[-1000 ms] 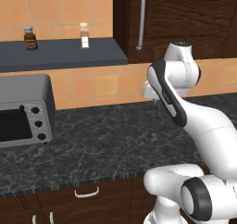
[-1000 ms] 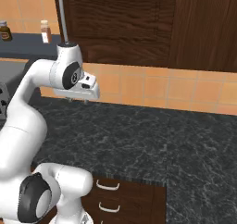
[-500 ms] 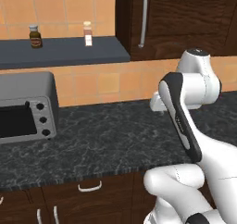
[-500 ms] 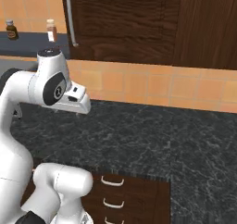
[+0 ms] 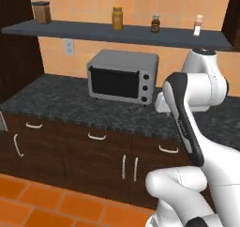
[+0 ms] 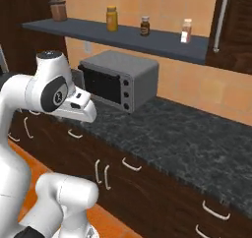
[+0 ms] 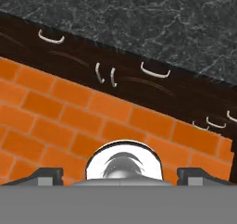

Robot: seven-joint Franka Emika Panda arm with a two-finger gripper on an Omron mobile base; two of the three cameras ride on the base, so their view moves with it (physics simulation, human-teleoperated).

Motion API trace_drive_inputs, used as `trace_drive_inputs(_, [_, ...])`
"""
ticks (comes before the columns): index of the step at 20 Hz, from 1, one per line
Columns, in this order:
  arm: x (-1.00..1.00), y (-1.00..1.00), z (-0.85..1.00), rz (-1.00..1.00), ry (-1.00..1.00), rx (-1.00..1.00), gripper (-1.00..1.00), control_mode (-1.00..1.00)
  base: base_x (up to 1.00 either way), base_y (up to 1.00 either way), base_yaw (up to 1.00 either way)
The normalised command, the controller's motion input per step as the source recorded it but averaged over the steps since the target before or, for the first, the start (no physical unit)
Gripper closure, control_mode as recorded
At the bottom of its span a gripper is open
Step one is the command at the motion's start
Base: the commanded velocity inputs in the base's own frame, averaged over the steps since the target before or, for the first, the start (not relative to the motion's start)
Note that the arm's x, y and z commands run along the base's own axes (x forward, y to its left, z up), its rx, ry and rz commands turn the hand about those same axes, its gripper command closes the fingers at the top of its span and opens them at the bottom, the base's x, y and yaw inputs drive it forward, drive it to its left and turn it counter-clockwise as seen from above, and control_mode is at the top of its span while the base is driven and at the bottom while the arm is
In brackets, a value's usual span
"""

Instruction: Navigate to the coffee machine.

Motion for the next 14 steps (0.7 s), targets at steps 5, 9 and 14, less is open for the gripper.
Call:
trace_drive_inputs(5, [0.0,0.0,0.0,0.0,0.0,0.0,-1.0,1.0,-0.17,0.0,1.0])
trace_drive_inputs(9, [0.0,0.0,0.0,0.0,0.0,0.0,-1.0,1.0,-0.15,0.0,1.0])
trace_drive_inputs(14, [0.0,0.0,0.0,0.0,0.0,0.0,-1.0,1.0,-0.14,0.0,1.0])
